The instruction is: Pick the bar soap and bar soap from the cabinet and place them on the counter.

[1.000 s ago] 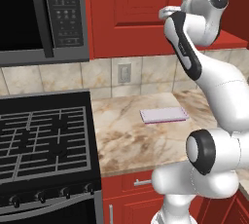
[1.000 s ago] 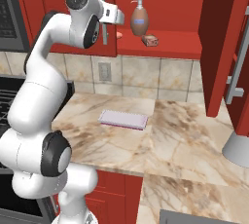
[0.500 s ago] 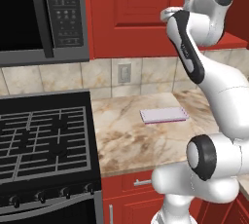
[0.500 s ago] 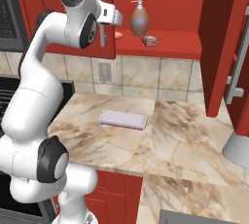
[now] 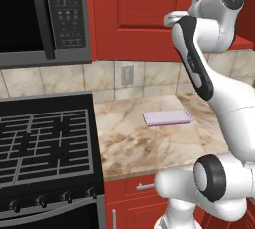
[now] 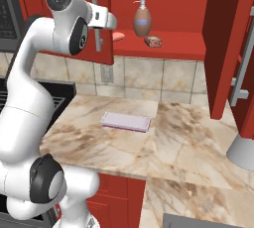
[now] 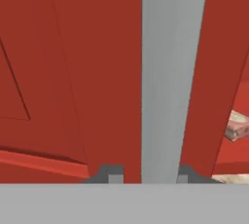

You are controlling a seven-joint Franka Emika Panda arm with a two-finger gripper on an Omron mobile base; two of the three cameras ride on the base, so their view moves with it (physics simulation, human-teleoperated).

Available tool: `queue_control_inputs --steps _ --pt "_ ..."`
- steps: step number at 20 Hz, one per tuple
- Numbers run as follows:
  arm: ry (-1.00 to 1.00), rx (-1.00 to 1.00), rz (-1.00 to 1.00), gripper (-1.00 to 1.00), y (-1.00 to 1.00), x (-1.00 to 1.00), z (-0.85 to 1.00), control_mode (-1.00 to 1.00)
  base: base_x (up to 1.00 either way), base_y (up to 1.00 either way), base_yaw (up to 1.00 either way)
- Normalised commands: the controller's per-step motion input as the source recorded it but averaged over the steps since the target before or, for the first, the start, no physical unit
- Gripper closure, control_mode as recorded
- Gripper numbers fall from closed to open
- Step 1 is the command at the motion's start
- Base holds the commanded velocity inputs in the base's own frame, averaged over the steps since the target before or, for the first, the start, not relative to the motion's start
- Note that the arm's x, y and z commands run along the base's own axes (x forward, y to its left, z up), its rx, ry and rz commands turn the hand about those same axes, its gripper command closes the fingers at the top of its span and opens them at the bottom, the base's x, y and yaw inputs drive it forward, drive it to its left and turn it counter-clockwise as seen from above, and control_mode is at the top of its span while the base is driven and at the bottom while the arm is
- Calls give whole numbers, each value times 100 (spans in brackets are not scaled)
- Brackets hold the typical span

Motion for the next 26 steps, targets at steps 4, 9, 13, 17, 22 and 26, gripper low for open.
queue_control_inputs --steps 4,9,13,17,22,26 --pt "0 0 0 100 56 -27 -49 -100 0 0 0" --pt "0 0 0 100 62 -20 -50 -100 0 0 0" --pt "0 0 0 100 60 -16 -50 -100 0 0 0" --pt "0 0 0 100 62 -17 -51 -100 0 0 0" --pt "0 0 0 100 61 -17 -47 -100 0 0 0" --pt "0 0 0 100 62 -20 -46 -100 0 0 0"
